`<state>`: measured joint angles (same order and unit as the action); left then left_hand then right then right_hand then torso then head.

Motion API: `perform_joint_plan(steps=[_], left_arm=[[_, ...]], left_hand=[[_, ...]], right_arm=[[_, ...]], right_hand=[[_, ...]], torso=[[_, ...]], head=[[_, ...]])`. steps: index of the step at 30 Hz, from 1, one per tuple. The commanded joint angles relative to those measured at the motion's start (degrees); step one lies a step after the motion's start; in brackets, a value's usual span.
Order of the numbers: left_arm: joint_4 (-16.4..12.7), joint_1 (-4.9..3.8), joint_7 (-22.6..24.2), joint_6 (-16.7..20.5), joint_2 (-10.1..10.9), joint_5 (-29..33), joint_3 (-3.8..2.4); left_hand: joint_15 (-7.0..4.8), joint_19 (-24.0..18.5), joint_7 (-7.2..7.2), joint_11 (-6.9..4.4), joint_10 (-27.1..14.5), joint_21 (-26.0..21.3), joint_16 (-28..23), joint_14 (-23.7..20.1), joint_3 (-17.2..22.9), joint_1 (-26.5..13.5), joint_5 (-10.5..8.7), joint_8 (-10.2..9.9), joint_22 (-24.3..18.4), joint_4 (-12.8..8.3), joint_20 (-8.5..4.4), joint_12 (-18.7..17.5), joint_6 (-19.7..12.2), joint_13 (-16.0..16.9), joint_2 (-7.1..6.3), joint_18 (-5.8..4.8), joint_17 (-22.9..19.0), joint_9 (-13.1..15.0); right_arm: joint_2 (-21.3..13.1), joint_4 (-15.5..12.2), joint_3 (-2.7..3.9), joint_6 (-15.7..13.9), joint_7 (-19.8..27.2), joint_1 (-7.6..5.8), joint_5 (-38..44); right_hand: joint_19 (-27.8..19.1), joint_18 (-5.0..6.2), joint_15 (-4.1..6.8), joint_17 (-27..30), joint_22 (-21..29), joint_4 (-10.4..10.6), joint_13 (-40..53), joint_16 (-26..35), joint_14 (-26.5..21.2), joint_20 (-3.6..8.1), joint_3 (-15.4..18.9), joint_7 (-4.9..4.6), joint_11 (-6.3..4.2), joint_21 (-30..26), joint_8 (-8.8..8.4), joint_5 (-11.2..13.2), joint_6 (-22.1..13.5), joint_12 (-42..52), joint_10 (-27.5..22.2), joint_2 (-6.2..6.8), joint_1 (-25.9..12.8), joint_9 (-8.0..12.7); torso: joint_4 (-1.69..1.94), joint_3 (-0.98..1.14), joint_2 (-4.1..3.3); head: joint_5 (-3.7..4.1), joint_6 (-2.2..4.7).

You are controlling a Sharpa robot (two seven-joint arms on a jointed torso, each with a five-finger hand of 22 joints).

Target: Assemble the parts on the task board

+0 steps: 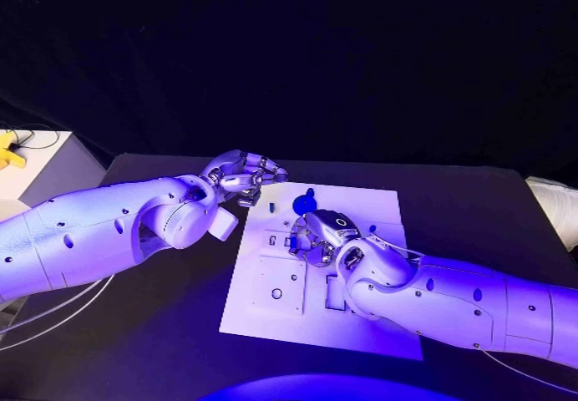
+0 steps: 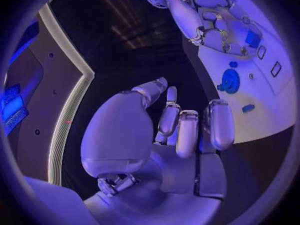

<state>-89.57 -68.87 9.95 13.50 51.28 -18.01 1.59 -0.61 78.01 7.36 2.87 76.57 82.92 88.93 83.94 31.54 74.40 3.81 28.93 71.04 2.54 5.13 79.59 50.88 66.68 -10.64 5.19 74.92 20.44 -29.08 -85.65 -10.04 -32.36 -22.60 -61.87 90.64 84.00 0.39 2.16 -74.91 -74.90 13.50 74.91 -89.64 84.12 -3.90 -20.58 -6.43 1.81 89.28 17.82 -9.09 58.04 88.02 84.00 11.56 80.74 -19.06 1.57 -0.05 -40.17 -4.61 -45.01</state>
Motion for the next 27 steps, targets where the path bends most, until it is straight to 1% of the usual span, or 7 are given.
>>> perform_joint_plan(steps=[1, 7, 11, 20, 22, 24, 27], left_arm=[[-0.04, -0.01, 0.06, -1.18, -0.14, -0.30, -0.03], [-0.03, -0.01, 0.17, -1.53, -0.15, -0.31, -0.03], [-0.05, -0.01, 0.21, -1.48, -0.14, -0.32, -0.03], [-0.05, -0.01, 0.18, -1.37, -0.08, -0.33, -0.03], [-0.09, -0.01, 0.16, -1.38, -0.05, -0.35, -0.03], [-0.12, -0.01, 0.13, -1.37, -0.01, -0.38, -0.03], [-0.10, -0.01, 0.09, -1.37, 0.01, -0.40, -0.03]], left_hand=[[-0.03, 0.49, 0.25, 0.15, -0.35, 0.24, 0.31, 5.06, -0.16, -0.66, -0.12, -0.19, 0.05, 0.21, -0.05, -0.34, -0.27, -0.05, -0.09, -1.18, 12.22, -0.09], [0.03, 0.54, 0.31, 0.21, -1.28, 0.28, 0.26, 4.99, -0.22, -0.72, -0.11, -0.30, 0.15, 0.25, 0.00, -1.01, -0.40, -1.43, -0.16, -1.20, 12.01, -0.12], [0.06, 0.56, 0.35, 0.24, -1.69, 0.30, 0.23, 4.95, -0.23, -0.71, -0.11, -0.37, 0.19, 0.24, 0.03, -1.31, -0.49, -2.00, -0.21, -1.21, 11.91, -0.14], [0.12, 0.48, 0.42, 0.30, -2.27, 0.26, 0.16, 4.86, -0.20, -0.65, -0.09, -0.47, 0.09, 0.22, 0.08, -1.75, -0.62, -2.78, -0.21, -1.19, 11.67, -0.17], [0.12, 0.48, 0.42, 0.30, -2.27, 0.26, 0.16, 4.86, -0.20, -0.65, -0.09, -0.47, 0.09, 0.22, 0.08, -1.75, -0.62, -2.78, -0.21, -1.19, 11.67, -0.17], [0.13, 0.53, 0.43, 0.31, -2.16, 0.29, 0.17, 4.88, -0.19, -0.62, -0.08, -0.49, 0.17, 0.20, 0.09, -1.65, -0.64, -2.54, -0.21, -1.21, 11.73, -0.18], [0.13, 0.53, 0.43, 0.31, -2.16, 0.29, 0.17, 4.88, -0.19, -0.62, -0.08, -0.49, 0.17, 0.20, 0.09, -1.65, -0.64, -2.54, -0.21, -1.21, 11.73, -0.18]], right_arm=[[0.08, 0.11, -0.06, 1.48, -0.42, 0.14, 0.77], [0.07, 0.22, -0.06, 2.11, -0.83, 0.14, 0.75], [0.08, 0.21, -0.06, 2.41, -0.93, 0.14, 0.71], [0.10, -0.03, -0.06, 2.24, -0.84, 0.14, 0.64], [0.11, -0.03, -0.06, 2.14, -0.81, 0.14, 0.64], [0.10, -0.02, -0.06, 2.05, -0.84, 0.14, 0.64], [0.08, -0.03, -0.06, 1.80, -0.89, 0.14, 0.69]], right_hand=[[5.54, -0.13, -0.20, -14.89, -14.43, 0.38, 13.14, -0.27, 5.83, -0.03, -0.06, -0.17, 0.24, -0.29, -0.38, 0.57, -0.64, -0.31, 4.01, 0.20, -0.93, 0.16], [5.42, -0.06, -0.49, -14.81, -14.27, 0.67, 12.41, -0.24, 5.81, -0.28, 0.06, -0.54, 0.56, -0.54, -0.64, 1.43, -1.47, -1.18, 3.24, 0.53, -1.45, 0.41], [5.38, -0.04, -0.73, -14.82, -14.21, 0.97, 12.16, -0.25, 5.81, -0.50, 0.41, -0.84, 0.83, -0.64, -0.90, 2.38, -2.14, -1.48, 2.97, 0.90, -1.92, 0.64], [5.35, -0.02, -1.09, -14.84, -14.18, 1.95, 11.61, -0.25, 5.81, -0.88, 1.92, -1.22, 1.22, -0.71, -1.22, 3.77, -3.06, -2.14, 2.40, 1.60, -2.89, 1.03], [5.37, -0.03, -1.18, -14.94, -14.21, 2.63, 11.65, -0.29, 5.84, -1.02, 3.20, -1.26, 1.31, -0.67, -1.21, 4.08, -3.24, -2.09, 2.45, 1.80, -3.51, 1.14], [5.39, -0.04, -1.22, -14.95, -14.24, 2.97, 11.59, -0.30, 5.84, -1.08, 4.91, -1.26, 1.30, -0.64, -1.13, 2.99, -3.33, -2.17, 2.38, 1.75, -4.19, 1.21], [5.35, -0.02, -1.22, -14.90, -14.18, 3.02, 11.45, -0.28, 5.83, -1.10, 6.16, -1.26, 1.32, -0.73, -1.08, 2.71, -3.47, -2.33, 2.23, 1.43, -4.23, 1.28]], torso=[[-0.02, 0.02, 0.01], [-0.01, 0.00, -0.03], [-0.01, -0.02, -0.01], [0.01, 0.01, -0.03], [-0.03, 0.01, -0.03], [-0.05, 0.03, -0.08], [-0.08, 0.08, -0.08]], head=[[0.10, -0.01], [0.09, 0.05], [0.29, 0.56], [0.26, 0.43], [0.36, 0.46], [0.38, 0.54], [0.36, 0.62]])
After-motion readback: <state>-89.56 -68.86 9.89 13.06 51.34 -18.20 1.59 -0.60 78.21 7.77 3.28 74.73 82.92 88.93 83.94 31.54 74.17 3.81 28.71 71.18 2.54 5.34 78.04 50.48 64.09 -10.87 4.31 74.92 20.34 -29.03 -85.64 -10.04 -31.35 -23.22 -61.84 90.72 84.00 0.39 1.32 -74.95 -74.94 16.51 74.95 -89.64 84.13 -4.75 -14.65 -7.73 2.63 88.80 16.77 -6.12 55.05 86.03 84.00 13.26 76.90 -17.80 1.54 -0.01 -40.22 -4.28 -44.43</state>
